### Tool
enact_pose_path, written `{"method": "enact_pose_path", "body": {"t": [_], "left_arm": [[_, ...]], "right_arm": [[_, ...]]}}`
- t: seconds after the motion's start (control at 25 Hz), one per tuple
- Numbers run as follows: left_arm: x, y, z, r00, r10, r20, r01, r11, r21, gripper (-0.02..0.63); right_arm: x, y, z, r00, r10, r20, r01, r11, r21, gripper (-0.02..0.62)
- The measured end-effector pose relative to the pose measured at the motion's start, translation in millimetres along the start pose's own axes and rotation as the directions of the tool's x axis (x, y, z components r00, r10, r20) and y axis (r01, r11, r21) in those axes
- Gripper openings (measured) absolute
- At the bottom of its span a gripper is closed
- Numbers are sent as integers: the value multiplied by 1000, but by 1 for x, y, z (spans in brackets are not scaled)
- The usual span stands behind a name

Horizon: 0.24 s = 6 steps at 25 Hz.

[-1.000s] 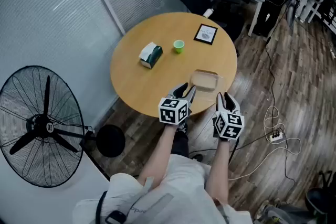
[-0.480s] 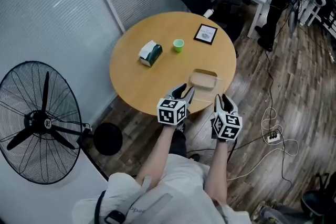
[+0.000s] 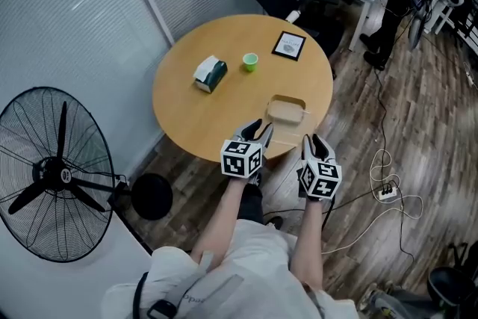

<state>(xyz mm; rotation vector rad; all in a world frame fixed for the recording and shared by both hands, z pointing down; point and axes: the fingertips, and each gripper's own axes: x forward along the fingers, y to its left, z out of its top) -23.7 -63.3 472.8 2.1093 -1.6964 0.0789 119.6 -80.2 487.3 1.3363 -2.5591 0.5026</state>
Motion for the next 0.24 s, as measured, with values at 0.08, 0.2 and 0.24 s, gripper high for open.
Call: {"method": "enact_pose_path", "body": {"t": [0.08,0.2,0.24], "left_arm": [[0,-1,0,1000,1,0,-1,1000,3,137],[1,-4,0,1000,0,3,0,1000,7,137],[1,-4,1,1000,0,5,0,1000,8,137]], "right_arm": [[-1,-1,-2,1000,0,-2,0,1000,0,94],[-2,-3,-3,1000,0,-2,0,1000,1,92],[-2,-3,-3,1000,0,-2,0,1000,2,92]]}}
